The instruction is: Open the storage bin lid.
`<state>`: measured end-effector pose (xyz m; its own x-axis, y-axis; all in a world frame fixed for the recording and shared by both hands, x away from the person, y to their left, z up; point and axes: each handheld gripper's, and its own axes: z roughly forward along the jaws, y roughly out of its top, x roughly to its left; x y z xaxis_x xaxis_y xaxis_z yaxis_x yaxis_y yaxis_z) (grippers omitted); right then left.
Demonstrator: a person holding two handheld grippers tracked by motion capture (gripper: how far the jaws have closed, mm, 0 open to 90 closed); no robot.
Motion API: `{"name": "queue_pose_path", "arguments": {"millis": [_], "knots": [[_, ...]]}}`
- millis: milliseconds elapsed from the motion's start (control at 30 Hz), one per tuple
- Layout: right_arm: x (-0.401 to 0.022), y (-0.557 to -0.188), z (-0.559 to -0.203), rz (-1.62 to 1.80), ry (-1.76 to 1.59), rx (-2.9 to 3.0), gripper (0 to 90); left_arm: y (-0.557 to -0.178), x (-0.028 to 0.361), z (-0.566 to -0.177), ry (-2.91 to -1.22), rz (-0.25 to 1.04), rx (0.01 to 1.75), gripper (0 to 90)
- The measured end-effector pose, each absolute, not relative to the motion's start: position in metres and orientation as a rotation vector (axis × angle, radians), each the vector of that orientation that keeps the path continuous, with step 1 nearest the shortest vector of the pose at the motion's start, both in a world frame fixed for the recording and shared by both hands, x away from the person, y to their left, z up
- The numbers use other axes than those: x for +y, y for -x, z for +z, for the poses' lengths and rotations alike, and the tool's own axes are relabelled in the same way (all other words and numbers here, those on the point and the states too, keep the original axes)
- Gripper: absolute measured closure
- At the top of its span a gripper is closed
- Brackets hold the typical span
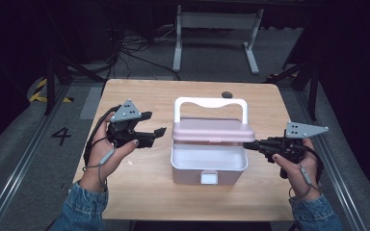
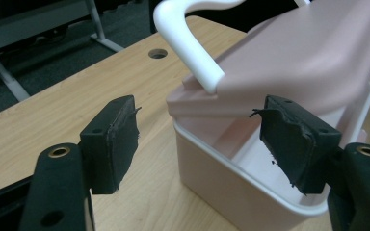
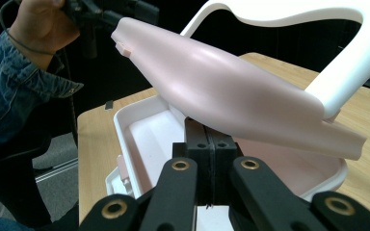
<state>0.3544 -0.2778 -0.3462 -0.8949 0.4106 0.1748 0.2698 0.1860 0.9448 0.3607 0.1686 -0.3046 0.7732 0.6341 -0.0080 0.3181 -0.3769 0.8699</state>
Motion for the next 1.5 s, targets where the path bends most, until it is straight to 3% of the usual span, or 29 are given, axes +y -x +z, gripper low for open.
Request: {"name": "queue_pose_path", "arguments": {"millis": [533,1500], "knots": [[-0.279,-0.355,-0.344,1.824,-0.705,2.317,90.0,-0.339,0.162,-0.327,-1.991,0.468,0.660,26.9],[-0.279,-0.358,-0.341,1.879,-0.757,2.299,90.0,-0.357,0.116,-0.331,-1.898,0.551,0.527,26.1]]}}
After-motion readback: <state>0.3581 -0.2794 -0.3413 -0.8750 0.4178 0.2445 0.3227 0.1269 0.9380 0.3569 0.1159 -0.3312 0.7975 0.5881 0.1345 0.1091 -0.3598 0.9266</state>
